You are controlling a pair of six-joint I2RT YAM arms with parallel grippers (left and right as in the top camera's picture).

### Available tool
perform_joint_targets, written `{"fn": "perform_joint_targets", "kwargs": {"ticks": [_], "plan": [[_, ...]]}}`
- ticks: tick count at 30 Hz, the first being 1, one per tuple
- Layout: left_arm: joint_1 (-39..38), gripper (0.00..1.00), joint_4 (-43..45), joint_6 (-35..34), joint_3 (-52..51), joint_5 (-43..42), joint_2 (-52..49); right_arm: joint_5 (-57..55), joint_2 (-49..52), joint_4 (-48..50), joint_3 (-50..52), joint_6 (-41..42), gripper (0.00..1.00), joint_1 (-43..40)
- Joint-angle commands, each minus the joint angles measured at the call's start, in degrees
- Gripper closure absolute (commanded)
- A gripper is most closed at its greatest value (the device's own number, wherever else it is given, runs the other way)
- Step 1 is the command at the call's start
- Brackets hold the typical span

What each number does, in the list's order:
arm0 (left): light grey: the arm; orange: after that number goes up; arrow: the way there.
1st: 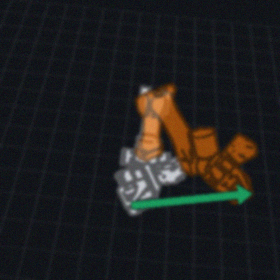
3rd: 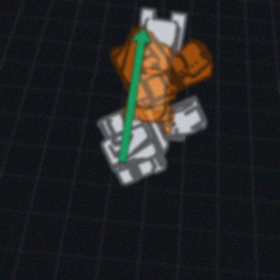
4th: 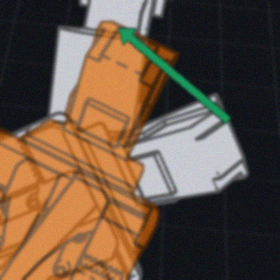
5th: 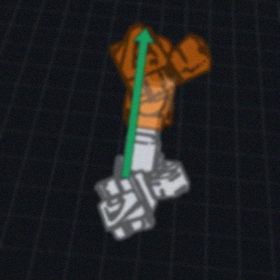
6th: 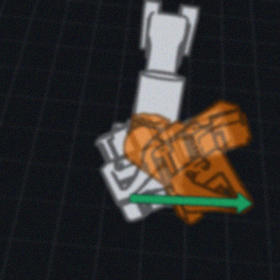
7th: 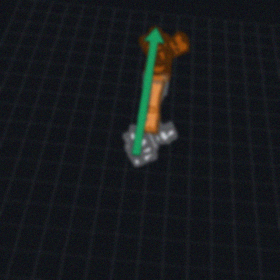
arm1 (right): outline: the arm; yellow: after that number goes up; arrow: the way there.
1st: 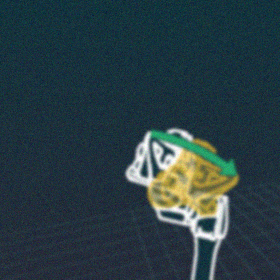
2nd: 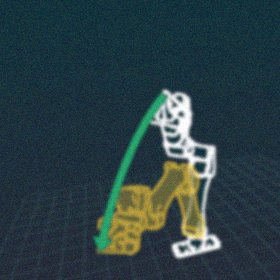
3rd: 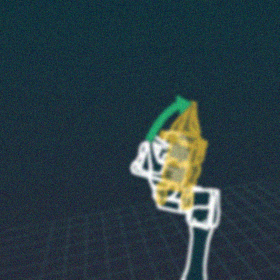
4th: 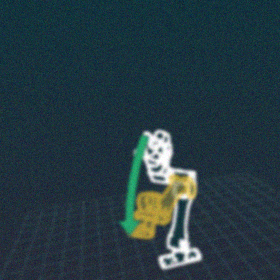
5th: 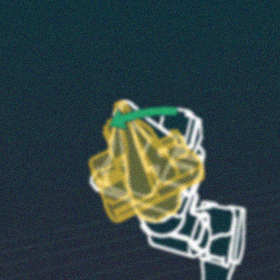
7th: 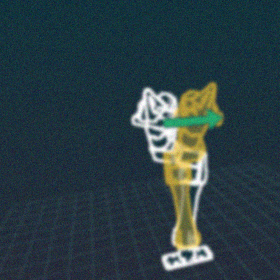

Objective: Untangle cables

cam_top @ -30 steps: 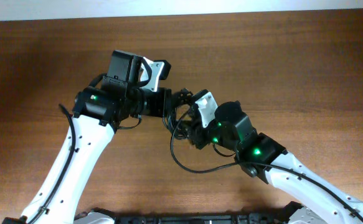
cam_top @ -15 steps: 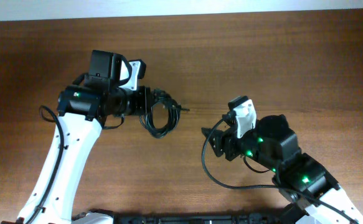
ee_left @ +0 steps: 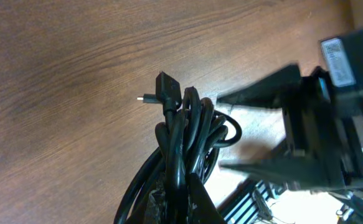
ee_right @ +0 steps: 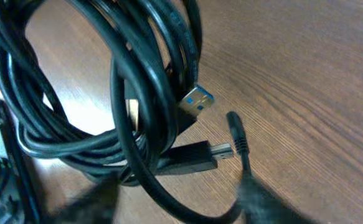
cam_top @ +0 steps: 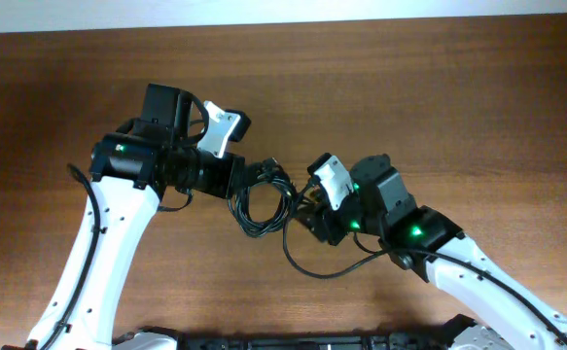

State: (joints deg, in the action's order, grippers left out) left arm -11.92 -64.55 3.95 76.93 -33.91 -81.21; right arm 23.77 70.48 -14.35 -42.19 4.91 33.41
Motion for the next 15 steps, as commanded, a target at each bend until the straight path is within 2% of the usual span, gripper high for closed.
{"fn": "perform_joint_targets", "kwargs": {"ticks": [1,4,6,7,9,11,13,14,15], "plan": [[0.1,1.0,1.0,2.1,0.5,0.9,1.1,1.9,0.1,-0.5,-0.1,-0.6,0.88,-0.1],[0.1,1.0,2.1,-4.7,0.5,15.0,1.1,4.6,-0.1,-1.9,-0.1,-0.6,0.91,-0.1],[0.1,1.0,2.5,-12.8,0.5,27.4,1.1,9.7,-0.5,-2.3,-0.2,-0.3,0.93,-0.1],[0.1,1.0,2.8,-16.3,0.5,30.7,1.1,12.6,-0.7,-2.0,-0.2,0.0,0.94,-0.1],[0.1,1.0,4.5,-19.6,0.5,30.7,1.1,19.3,-1.1,-0.5,-0.3,0.0,0.96,-0.1],[0.1,1.0,5.9,-19.6,0.5,28.0,1.1,25.0,-1.5,2.5,-0.3,1.0,0.96,-0.1],[-0.1,1.0,6.7,-19.3,0.5,26.4,1.1,26.0,-1.7,5.0,-0.3,2.9,0.94,-0.1],[-0.1,1.0,6.8,-18.4,0.5,25.5,1.1,25.3,-1.7,5.7,-0.3,2.8,0.8,-0.1],[-0.1,1.0,6.8,-17.4,0.5,24.3,1.1,23.0,-1.6,5.6,-0.3,2.8,0.72,-0.1]]}}
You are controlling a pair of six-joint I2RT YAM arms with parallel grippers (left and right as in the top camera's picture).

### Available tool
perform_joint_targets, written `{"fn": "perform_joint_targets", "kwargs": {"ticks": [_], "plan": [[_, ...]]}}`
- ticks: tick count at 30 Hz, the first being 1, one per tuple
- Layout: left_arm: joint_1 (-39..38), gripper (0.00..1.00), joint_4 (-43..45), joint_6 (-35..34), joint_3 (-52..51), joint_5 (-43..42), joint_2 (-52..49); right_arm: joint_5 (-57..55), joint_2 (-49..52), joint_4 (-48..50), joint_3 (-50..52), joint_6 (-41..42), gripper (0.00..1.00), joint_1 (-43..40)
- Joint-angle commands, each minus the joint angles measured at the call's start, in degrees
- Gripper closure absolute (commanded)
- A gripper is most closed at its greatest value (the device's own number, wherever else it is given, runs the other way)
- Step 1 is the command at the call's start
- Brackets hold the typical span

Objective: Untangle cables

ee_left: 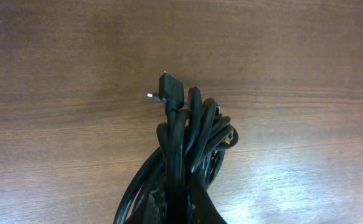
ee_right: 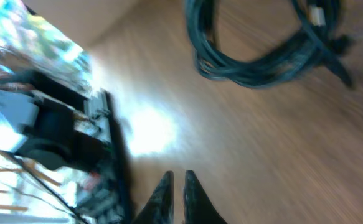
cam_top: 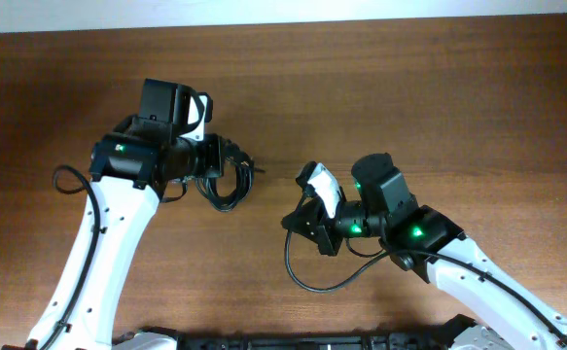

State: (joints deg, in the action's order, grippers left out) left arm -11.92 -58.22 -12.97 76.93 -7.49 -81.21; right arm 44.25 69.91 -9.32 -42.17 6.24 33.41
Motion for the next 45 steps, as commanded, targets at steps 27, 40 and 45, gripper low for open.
{"fn": "perform_joint_targets", "kwargs": {"ticks": [27,40,45], "plan": [[3.5,1.0,-14.4,48.6,0.5,-46.6,1.7,-20.5,-1.1,3.0,-0.3,-3.0,0.34,-0.1],[3.5,0.0,-7.8,33.0,0.5,-33.0,1.7,-21.0,-1.1,7.5,-0.3,17.8,0.96,-2.2],[3.5,0.11,-5.6,13.3,0.1,-25.9,1.7,-21.0,-1.1,8.3,-0.3,25.2,0.96,-4.8]]}}
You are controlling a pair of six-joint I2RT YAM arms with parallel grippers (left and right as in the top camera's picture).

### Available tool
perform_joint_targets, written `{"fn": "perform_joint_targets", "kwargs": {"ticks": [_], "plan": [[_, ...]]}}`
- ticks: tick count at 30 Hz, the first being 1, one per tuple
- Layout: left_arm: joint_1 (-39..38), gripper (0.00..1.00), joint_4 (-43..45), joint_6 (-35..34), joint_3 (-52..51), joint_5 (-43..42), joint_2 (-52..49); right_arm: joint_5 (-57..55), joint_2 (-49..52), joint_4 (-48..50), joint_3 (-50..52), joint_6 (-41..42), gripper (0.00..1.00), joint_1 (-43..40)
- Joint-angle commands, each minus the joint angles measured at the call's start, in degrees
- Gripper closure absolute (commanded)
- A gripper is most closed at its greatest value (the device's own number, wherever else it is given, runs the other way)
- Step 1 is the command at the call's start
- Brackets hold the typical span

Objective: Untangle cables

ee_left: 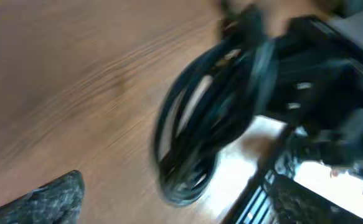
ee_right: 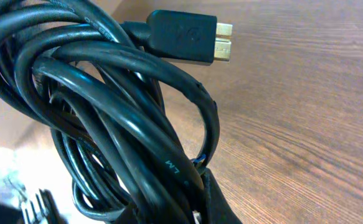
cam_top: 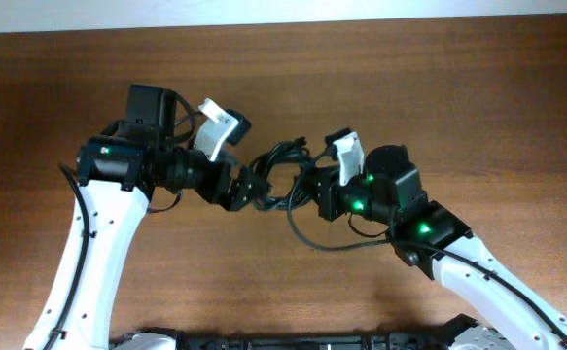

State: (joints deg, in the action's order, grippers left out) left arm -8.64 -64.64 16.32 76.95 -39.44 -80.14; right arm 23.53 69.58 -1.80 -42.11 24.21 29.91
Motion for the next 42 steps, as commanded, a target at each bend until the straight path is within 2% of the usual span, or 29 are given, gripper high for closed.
{"fn": "perform_joint_targets", "kwargs": {"ticks": [1,3,8,11,12,14,16,18,19,20,22,23,24,28,30,32,34,36,38,42], "plan": [[0.2,0.15,1.1,-17.9,-0.4,6.0,0.7,-0.1,-0.8,0.8,-0.3,9.0,0.96,-1.5],[-0.3,0.21,2.2,-20.2,-1.9,6.0,0.7,0.0,-0.8,0.8,-0.3,11.6,0.96,-1.5],[-5.5,0.28,10.2,-25.5,-7.4,5.6,0.7,0.4,-0.8,0.8,-0.3,14.3,0.96,-1.4],[-7.5,0.59,12.9,-27.7,-8.0,6.5,0.7,0.2,-0.8,0.8,-0.3,17.6,0.96,-1.4],[-7.5,0.66,13.0,-29.0,-8.0,7.0,0.7,0.1,-0.8,0.8,-0.3,19.5,0.96,-1.4],[-7.5,0.76,13.0,-33.3,-8.0,10.4,0.7,0.2,-0.8,0.8,-0.3,23.9,0.96,-1.4],[-7.5,0.81,14.2,-37.5,-8.5,11.8,0.7,0.2,-0.8,0.8,-0.3,27.8,0.96,-1.4],[-7.6,0.87,15.1,-37.8,-8.9,11.9,0.7,0.2,-0.8,0.8,-0.3,28.9,0.96,-1.4],[-7.6,0.97,15.6,-37.8,-9.1,11.9,0.7,0.2,-0.8,0.8,-0.3,28.8,0.96,-1.4],[-7.6,1.0,16.3,-37.7,-9.2,11.9,0.7,0.2,-0.7,0.7,-0.3,28.8,0.92,-1.4],[-7.6,1.0,17.4,-37.7,-9.2,13.5,0.7,0.2,-0.8,0.6,-0.3,28.8,0.87,-1.4],[-7.5,1.0,18.0,-37.7,-9.2,15.4,0.7,0.2,-0.8,0.5,-0.3,28.4,0.81,-1.4],[-6.6,1.0,18.3,-37.7,-9.2,18.0,0.7,0.2,-0.8,0.2,-0.3,26.4,0.7,-1.4],[-2.7,1.0,18.3,-37.3,-9.2,19.4,0.7,0.2,-0.8,-2.7,-0.3,21.2,0.48,-1.4],[-0.7,1.0,18.2,-37.3,-9.2,19.3,0.7,0.2,-0.8,-4.9,-0.3,16.5,0.4,-1.4],[1.3,1.0,17.9,-37.3,-9.2,19.2,0.7,0.7,-0.8,-6.6,-0.3,9.9,0.39,-1.4],[2.5,1.0,17.4,-36.2,-9.2,17.6,0.7,2.7,-0.8,-7.3,-0.3,-0.3,0.38,-1.4],[3.0,1.0,17.4,-33.2,-9.2,13.6,0.7,4.7,-0.7,-7.2,-0.3,-6.1,0.32,-1.4],[3.0,1.0,17.4,-31.8,-9.2,10.2,0.7,5.2,-0.7,-7.2,-0.3,-10.2,0.27,-1.4],[3.1,1.0,17.5,-31.9,-9.2,4.4,0.7,6.7,-0.3,-7.9,-0.3,-16.9,0.27,-1.4]]}}
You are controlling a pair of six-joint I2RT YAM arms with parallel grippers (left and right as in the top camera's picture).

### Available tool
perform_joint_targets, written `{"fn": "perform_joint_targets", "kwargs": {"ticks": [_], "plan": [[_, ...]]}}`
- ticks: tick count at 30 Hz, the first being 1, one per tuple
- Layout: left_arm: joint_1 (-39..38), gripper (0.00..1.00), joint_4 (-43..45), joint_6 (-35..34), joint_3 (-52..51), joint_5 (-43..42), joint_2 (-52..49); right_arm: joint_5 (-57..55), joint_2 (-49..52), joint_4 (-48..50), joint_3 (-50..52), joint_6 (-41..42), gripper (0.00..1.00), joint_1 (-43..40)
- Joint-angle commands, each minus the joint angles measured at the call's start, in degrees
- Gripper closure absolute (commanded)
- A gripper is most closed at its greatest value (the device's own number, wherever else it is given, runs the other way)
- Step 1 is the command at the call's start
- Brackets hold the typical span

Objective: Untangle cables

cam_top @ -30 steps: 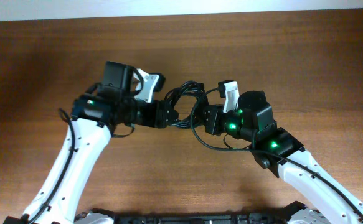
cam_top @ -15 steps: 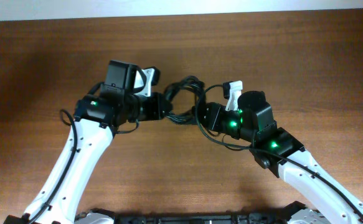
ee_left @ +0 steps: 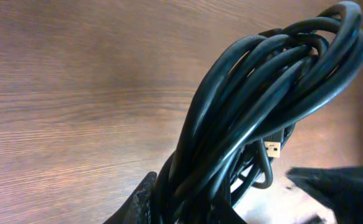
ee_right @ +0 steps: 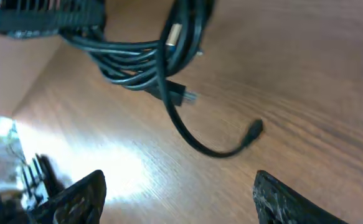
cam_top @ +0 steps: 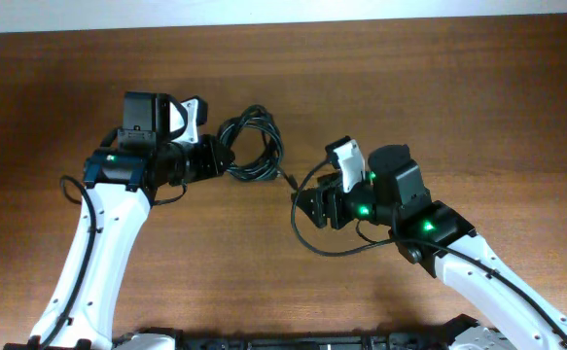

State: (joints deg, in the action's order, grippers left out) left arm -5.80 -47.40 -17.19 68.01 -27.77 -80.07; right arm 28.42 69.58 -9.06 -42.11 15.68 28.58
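A bundle of black cables (cam_top: pixel 251 146) hangs coiled from my left gripper (cam_top: pixel 223 163), which is shut on it. In the left wrist view the coils (ee_left: pixel 262 93) rise between the fingers (ee_left: pixel 141 199), and a gold USB plug (ee_left: pixel 273 148) dangles inside the loop. One loose cable end (ee_right: pixel 253 129) trails from the bundle (ee_right: pixel 144 53) onto the table, beside another plug (ee_right: pixel 184 94). My right gripper (cam_top: pixel 304 207) stands open just right of that loose end, its fingers (ee_right: pixel 81 190) spread wide with nothing between them.
Brown wooden table (cam_top: pixel 439 87) all round. A thin black cable loop (cam_top: pixel 312 243) hangs under the right arm and rests on the table below the right gripper. The left arm's body (cam_top: pixel 132 160) is at the left.
The right gripper was shut on the bundle and is now open and drawn back. The left gripper was open and is now shut on the bundle, which sits higher and further left.
First my left gripper held the bundle with the right gripper close against it. Then the left held it off to the left while the right stood apart, shut. Then both met mid-table with the right shut on the bundle. Now the left holds it alone.
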Motion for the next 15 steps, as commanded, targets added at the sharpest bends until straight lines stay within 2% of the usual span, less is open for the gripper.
{"fn": "perform_joint_targets", "kwargs": {"ticks": [1,6,7,9,11,12,15], "plan": [[0.2,1.0,0.2,1.6,-0.3,-8.6,0.6,1.8,0.0,-0.9,-0.3,-9.6,0.29,-0.1],[0.3,1.0,0.2,1.4,-0.3,-11.6,0.6,4.4,1.6,-0.8,-0.3,-10.4,0.37,0.0],[0.3,1.0,0.2,1.4,-0.3,-12.6,0.6,4.4,1.9,-0.8,-0.3,-11.6,0.43,0.0],[0.3,1.0,0.2,1.4,-0.3,-13.6,0.6,4.4,2.1,-0.9,-0.3,-12.3,0.74,0.0],[0.3,1.0,0.3,1.4,-0.3,-13.1,0.6,6.5,2.1,-1.0,-0.3,-12.3,0.93,0.0],[0.3,1.0,0.3,1.4,-0.3,-12.7,0.6,8.9,2.1,-1.0,-0.3,-12.2,0.96,0.0],[0.3,1.0,0.5,1.4,-0.3,-8.5,0.6,16.1,2.1,0.3,-0.3,-10.9,0.96,0.0]]}}
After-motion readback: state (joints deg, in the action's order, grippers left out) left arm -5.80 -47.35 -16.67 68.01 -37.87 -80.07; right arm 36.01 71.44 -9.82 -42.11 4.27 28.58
